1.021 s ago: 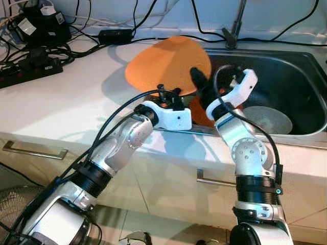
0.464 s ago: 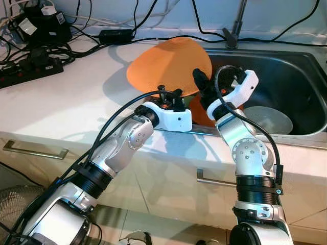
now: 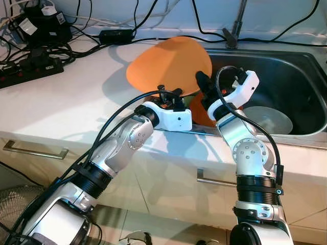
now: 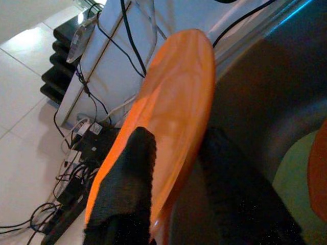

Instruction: Kitchen organization

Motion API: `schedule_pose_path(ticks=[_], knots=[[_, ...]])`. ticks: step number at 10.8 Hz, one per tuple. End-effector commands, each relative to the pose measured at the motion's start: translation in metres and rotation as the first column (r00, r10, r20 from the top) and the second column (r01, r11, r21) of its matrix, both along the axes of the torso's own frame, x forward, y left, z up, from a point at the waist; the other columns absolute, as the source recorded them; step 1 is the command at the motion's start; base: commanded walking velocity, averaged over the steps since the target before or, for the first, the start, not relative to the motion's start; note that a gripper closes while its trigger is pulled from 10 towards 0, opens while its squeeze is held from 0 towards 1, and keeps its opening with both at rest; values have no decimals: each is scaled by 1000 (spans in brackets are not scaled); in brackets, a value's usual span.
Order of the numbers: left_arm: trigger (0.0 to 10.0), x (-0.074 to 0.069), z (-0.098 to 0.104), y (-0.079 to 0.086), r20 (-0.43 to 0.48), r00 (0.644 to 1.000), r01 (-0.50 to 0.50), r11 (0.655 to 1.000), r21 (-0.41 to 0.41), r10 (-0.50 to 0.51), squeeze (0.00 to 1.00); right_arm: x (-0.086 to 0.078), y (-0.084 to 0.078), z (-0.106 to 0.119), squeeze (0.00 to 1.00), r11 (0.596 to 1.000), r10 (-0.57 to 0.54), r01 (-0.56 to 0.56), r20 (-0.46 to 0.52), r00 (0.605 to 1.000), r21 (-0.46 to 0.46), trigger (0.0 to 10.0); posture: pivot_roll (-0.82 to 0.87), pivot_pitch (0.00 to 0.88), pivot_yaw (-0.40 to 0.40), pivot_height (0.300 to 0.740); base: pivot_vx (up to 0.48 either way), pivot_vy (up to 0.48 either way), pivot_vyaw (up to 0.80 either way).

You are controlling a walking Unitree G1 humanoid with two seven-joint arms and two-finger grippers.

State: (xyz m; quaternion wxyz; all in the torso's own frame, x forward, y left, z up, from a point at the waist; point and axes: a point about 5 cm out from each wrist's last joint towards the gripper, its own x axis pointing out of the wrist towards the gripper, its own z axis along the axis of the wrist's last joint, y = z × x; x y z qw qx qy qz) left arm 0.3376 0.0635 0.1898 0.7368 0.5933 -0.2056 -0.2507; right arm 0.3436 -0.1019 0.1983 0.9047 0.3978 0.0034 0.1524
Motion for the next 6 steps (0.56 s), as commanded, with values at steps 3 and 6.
schedule_pose_path(ticks=[3, 6], knots=[[10000, -5, 12, -7, 75, 996, 46, 999, -13, -44, 0, -1, 8, 2, 0, 999, 39, -39, 9, 999, 12, 0, 45, 47, 55, 740, 0, 0, 0], [10000, -6, 13, -8, 82, 995, 54, 999, -9, -53, 0, -1, 8, 1, 0, 999, 40, -40, -2, 999, 29, 0, 47, 54, 52, 740, 0, 0, 0]])
